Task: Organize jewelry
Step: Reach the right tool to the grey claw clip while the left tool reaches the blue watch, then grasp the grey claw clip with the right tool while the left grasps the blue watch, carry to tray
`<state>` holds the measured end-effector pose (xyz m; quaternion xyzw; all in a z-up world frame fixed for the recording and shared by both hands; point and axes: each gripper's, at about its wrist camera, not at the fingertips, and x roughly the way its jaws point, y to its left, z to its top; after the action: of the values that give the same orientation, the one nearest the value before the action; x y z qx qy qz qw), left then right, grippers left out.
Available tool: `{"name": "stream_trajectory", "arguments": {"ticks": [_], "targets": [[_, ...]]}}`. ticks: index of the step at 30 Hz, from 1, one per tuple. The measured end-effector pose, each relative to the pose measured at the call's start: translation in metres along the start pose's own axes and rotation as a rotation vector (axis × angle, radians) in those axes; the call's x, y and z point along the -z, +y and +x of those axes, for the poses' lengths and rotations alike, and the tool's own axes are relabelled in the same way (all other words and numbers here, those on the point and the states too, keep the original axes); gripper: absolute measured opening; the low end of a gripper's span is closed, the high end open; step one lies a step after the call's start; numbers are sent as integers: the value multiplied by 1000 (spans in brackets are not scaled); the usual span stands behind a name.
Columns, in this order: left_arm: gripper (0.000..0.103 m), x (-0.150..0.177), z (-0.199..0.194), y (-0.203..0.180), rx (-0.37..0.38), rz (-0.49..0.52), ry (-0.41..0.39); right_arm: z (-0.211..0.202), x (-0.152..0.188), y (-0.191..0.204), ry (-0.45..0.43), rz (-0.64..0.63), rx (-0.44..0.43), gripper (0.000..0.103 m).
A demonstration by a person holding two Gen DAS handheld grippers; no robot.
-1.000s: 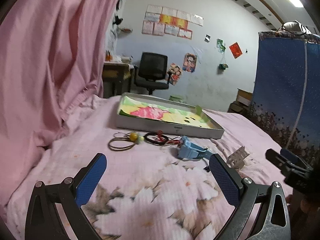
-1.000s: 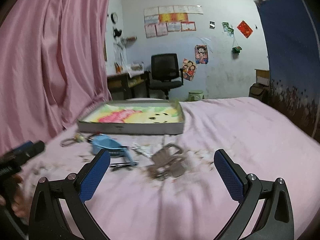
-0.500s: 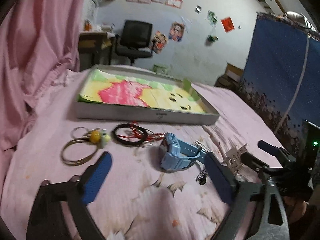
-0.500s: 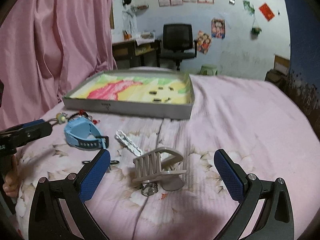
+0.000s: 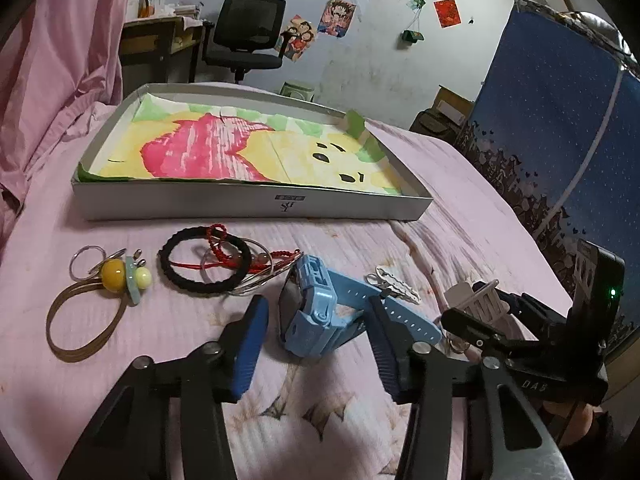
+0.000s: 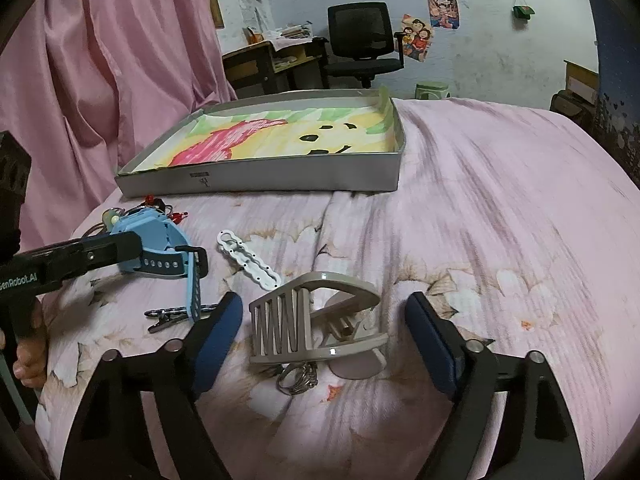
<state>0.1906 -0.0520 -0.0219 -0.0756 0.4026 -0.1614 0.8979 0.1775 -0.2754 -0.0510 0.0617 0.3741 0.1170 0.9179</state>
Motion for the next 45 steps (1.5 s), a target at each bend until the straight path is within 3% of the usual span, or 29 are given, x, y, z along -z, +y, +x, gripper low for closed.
{"name": "stream_trajectory", "arguments": {"ticks": [5, 11, 18, 31, 40, 45], "targets": [[36, -4, 4, 1, 6, -38, 21, 1, 1, -3, 6, 21, -28, 55], [33, -4, 9, 7, 8, -81, 54, 1, 3, -1, 11, 21, -36, 54], [27, 6, 2, 2, -11, -64, 37, -6, 4, -2, -32, 26, -46, 54], [20, 35, -43, -17, -47, -32, -145, -51, 1, -8, -278, 62, -113, 54], [20, 32, -75, -25, -41, -12, -281, -73, -5, -2, -397, 60, -148, 54], [20, 20, -91, -25, -55, -11, -377, -80, -26, 4, -442, 68, -160, 54]]}}
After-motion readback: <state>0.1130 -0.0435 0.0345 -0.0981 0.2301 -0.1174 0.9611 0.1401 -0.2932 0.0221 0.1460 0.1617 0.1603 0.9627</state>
